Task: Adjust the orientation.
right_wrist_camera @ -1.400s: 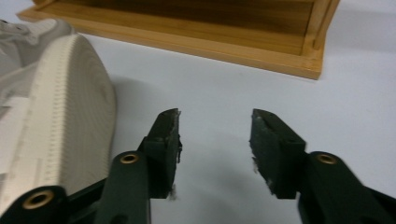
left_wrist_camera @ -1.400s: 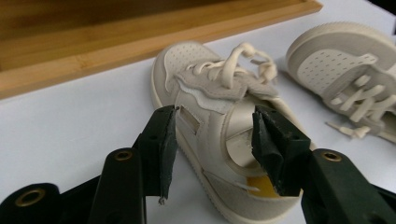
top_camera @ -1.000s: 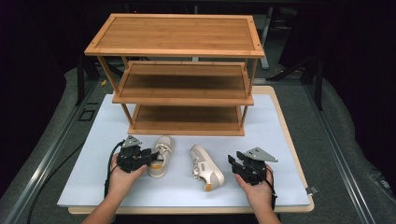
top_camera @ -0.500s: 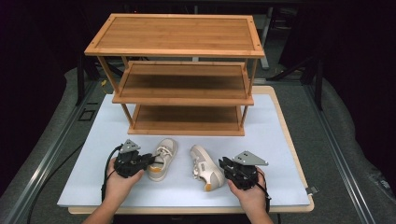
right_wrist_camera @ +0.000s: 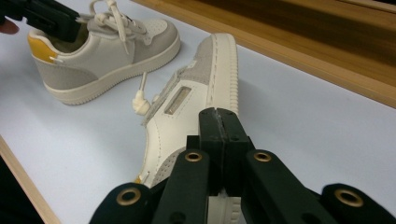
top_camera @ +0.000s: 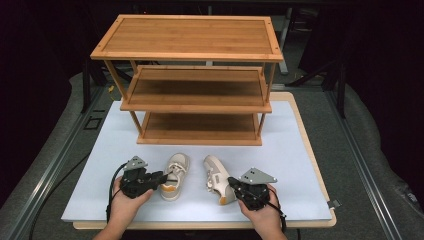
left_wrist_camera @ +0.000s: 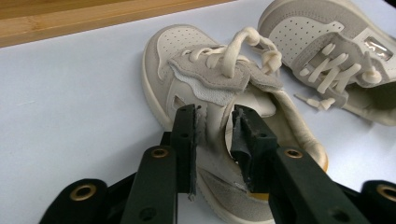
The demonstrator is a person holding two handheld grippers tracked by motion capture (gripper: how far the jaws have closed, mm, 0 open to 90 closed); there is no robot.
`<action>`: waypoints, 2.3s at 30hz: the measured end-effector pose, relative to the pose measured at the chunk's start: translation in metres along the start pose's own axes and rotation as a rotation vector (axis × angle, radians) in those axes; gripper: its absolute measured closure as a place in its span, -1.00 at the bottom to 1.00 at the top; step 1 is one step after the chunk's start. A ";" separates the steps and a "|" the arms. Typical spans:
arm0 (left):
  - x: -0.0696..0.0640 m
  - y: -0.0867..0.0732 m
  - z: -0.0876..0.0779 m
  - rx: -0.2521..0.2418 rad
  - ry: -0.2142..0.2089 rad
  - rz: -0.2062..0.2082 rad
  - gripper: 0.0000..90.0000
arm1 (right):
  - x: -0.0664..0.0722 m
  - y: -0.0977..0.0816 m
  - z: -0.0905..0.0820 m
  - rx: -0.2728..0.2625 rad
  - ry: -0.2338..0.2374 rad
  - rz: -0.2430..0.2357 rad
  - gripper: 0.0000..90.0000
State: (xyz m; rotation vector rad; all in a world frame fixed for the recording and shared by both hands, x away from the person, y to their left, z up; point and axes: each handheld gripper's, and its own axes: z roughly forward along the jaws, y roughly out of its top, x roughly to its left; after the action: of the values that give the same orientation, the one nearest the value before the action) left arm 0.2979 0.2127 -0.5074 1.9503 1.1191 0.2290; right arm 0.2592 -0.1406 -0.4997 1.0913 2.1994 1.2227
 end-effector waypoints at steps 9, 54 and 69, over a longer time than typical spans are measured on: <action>0.003 0.000 -0.004 -0.032 -0.001 -0.001 0.45 | -0.010 -0.002 -0.002 -0.008 -0.038 0.030 1.00; 0.005 -0.001 0.008 -0.042 -0.025 -0.027 0.23 | -0.035 -0.008 -0.002 -0.054 -0.038 0.200 0.43; 0.006 0.001 0.021 -0.048 0.013 -0.024 0.10 | -0.040 -0.010 0.022 0.020 -0.059 0.224 0.21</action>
State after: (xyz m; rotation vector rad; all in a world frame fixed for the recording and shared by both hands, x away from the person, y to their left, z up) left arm 0.3129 0.2052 -0.5214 1.8941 1.1347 0.2537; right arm 0.2938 -0.1636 -0.5215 1.3942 2.0935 1.2435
